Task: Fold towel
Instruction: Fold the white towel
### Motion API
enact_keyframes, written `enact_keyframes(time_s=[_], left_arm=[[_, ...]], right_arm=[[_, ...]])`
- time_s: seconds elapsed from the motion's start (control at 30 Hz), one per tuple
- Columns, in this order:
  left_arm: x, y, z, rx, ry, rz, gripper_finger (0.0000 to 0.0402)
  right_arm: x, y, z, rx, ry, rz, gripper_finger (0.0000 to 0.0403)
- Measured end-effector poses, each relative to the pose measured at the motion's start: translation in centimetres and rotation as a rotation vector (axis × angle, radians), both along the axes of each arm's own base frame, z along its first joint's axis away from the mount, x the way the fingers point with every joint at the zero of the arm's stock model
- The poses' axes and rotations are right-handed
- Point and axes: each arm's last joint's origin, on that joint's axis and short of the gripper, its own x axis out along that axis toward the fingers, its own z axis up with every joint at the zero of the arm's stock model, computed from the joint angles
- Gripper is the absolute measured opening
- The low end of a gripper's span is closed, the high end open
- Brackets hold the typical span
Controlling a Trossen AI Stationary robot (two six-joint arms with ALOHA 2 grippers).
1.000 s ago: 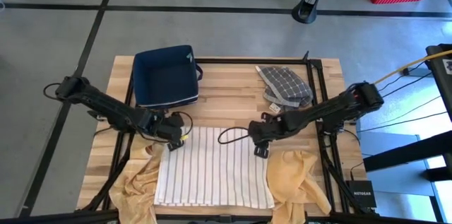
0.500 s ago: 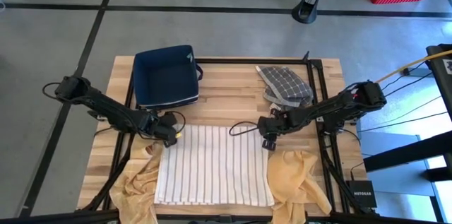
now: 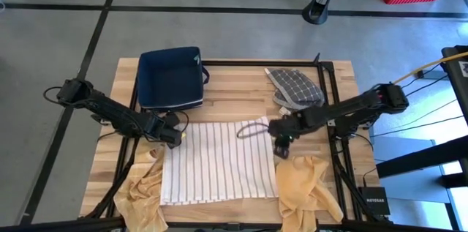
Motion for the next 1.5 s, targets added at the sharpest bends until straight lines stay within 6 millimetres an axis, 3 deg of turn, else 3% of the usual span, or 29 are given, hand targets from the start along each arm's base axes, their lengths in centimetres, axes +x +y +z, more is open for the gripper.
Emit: enact_keyframes(time_s=[0.23, 0.43, 0.6, 0.73, 0.87, 1.03, 1.23, 1.33, 1.5], left_arm=[[0.5, -0.5, 0.4, -0.018, -0.034, -0.052, 0.0100], [3.1, -2.2, 4.5, -0.173, -0.139, -0.181, 0.0100], [4.1, -4.6, 6.6, -0.237, -0.257, -0.288, 0.0100], [3.4, -6.0, 6.1, -0.276, -0.265, -0.284, 0.0100], [2.5, -6.8, 5.1, -0.312, -0.259, -0.241, 0.0100], [2.1, -8.0, 5.1, -0.349, -0.287, -0.253, 0.0100], [2.5, -10.0, 6.2, -0.441, -0.425, -0.340, 0.0100], [2.2, -11.3, 6.0, -0.470, -0.432, -0.377, 0.0100], [1.5, -13.0, 4.3, -0.501, -0.345, -0.385, 0.0100]], right_arm=[[-2.2, 6.6, 0.0, 0.034, -0.006, 0.143, 0.0136], [-4.0, 9.9, -1.5, -0.101, 0.020, 0.211, 0.0136], [-6.2, 9.7, -2.9, -0.249, 0.234, 0.218, 0.0136], [-8.2, 8.6, -2.8, -0.376, 0.420, 0.147, 0.0136], [-9.2, 7.9, -2.1, -0.428, 0.476, 0.090, 0.0136], [-7.4, 9.2, 0.4, -0.356, 0.270, 0.032, 0.0136], [-3.7, 11.9, 3.0, -0.256, -0.199, 0.055, 0.0136], [-2.4, 13.1, 2.3, -0.211, -0.332, 0.152, 0.0136], [-1.8, 13.9, -1.4, -0.220, -0.296, 0.245, 0.0136]])
